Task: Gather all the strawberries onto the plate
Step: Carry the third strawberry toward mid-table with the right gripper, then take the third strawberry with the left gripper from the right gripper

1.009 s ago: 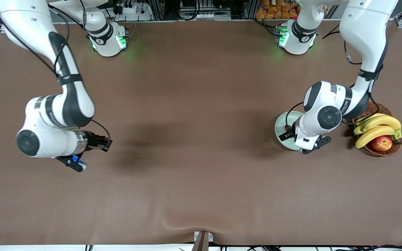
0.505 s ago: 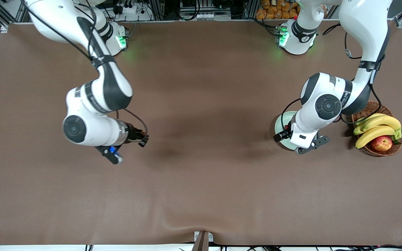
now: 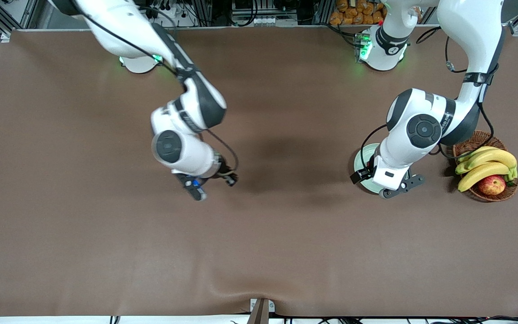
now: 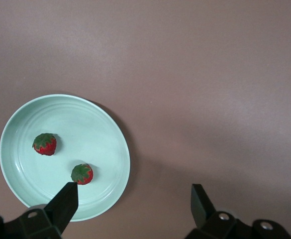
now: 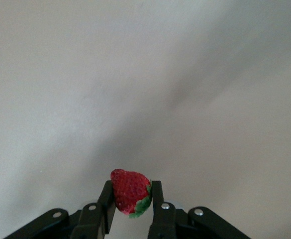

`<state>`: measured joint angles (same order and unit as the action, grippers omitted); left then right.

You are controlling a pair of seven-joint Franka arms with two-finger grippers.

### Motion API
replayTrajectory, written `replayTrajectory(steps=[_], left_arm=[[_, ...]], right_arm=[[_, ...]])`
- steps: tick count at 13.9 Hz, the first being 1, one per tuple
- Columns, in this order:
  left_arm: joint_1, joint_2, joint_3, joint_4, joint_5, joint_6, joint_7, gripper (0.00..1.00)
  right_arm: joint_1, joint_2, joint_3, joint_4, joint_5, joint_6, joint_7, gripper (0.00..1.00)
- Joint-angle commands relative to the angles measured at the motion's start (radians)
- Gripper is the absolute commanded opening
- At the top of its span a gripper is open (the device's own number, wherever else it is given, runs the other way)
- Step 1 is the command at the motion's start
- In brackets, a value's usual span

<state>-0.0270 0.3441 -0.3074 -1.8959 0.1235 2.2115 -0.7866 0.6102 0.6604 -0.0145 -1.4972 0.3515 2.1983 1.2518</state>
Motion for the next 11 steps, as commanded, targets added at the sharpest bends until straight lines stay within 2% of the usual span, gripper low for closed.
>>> replayTrajectory(steps=[1, 4, 7, 8, 9, 11], left_arm=[[-0.008, -0.004, -0.002, 0.026, 0.007, -0.016, -0.010, 1.00], [-0.027, 0.001, -0.004, 0.031, 0.005, -0.016, -0.035, 1.00], [-0.060, 0.050, -0.005, 0.089, -0.001, -0.016, -0.103, 1.00], [-0.068, 0.067, -0.005, 0.106, -0.001, -0.016, -0.137, 1.00], [-0.074, 0.078, -0.005, 0.115, -0.001, -0.016, -0.161, 1.00], [-0.079, 0.088, -0.005, 0.129, -0.004, -0.016, -0.178, 1.00]], right_arm=[[0.052, 0.056, -0.010, 0.018, 0.011, 0.076, 0.058, 0.00], [0.100, 0.106, -0.012, 0.018, 0.004, 0.145, 0.109, 0.00], [0.112, 0.137, -0.012, 0.015, 0.001, 0.166, 0.115, 0.00], [0.118, 0.145, -0.012, 0.014, 0.000, 0.173, 0.115, 0.03], [0.120, 0.151, -0.012, 0.012, 0.001, 0.176, 0.115, 0.14], [0.123, 0.165, -0.012, 0.012, 0.000, 0.178, 0.115, 0.21]])
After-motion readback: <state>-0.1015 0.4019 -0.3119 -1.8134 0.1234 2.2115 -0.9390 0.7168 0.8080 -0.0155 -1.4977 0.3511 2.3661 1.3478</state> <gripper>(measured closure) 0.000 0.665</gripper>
